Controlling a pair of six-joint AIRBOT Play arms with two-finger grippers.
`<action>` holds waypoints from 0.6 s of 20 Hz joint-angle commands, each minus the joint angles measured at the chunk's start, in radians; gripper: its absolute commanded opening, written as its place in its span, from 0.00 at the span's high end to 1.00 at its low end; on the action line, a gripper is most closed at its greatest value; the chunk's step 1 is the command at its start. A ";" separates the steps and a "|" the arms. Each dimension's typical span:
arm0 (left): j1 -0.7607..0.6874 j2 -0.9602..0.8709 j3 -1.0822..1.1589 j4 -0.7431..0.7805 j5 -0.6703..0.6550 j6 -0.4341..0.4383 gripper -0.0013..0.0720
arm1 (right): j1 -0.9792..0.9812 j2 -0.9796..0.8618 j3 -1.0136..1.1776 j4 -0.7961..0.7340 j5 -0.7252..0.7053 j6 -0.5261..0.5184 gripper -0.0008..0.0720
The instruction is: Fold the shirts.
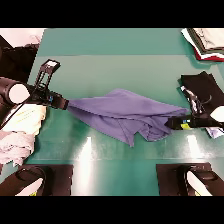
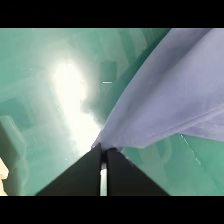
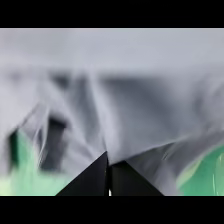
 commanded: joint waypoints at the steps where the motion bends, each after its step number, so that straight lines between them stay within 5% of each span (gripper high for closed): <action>1: 0.001 -0.001 0.000 0.002 -0.009 0.008 0.95 | 0.016 0.139 -0.056 -0.003 0.210 0.000 0.95; 2: 0.001 -0.001 0.000 0.002 -0.010 0.008 0.95 | 0.000 0.171 -0.074 -0.003 0.236 0.000 0.63; 3: 0.001 -0.001 0.000 0.002 -0.010 0.008 0.95 | -0.028 0.205 -0.086 -0.003 0.236 0.012 0.18; 4: 0.001 -0.001 0.000 0.002 -0.010 0.008 0.95 | -0.067 0.236 -0.086 -0.003 0.220 0.033 0.18; 6: 0.001 -0.001 0.000 0.002 -0.011 0.008 0.95 | -0.193 0.283 -0.085 0.000 0.161 0.059 0.44; 7: 0.001 -0.001 0.000 0.000 -0.011 0.008 0.95 | -0.262 0.283 -0.086 0.000 0.148 0.058 0.48; 12: 0.001 -0.001 0.000 -0.001 -0.014 0.005 0.95 | -0.472 0.087 -0.085 0.089 0.017 -0.032 0.48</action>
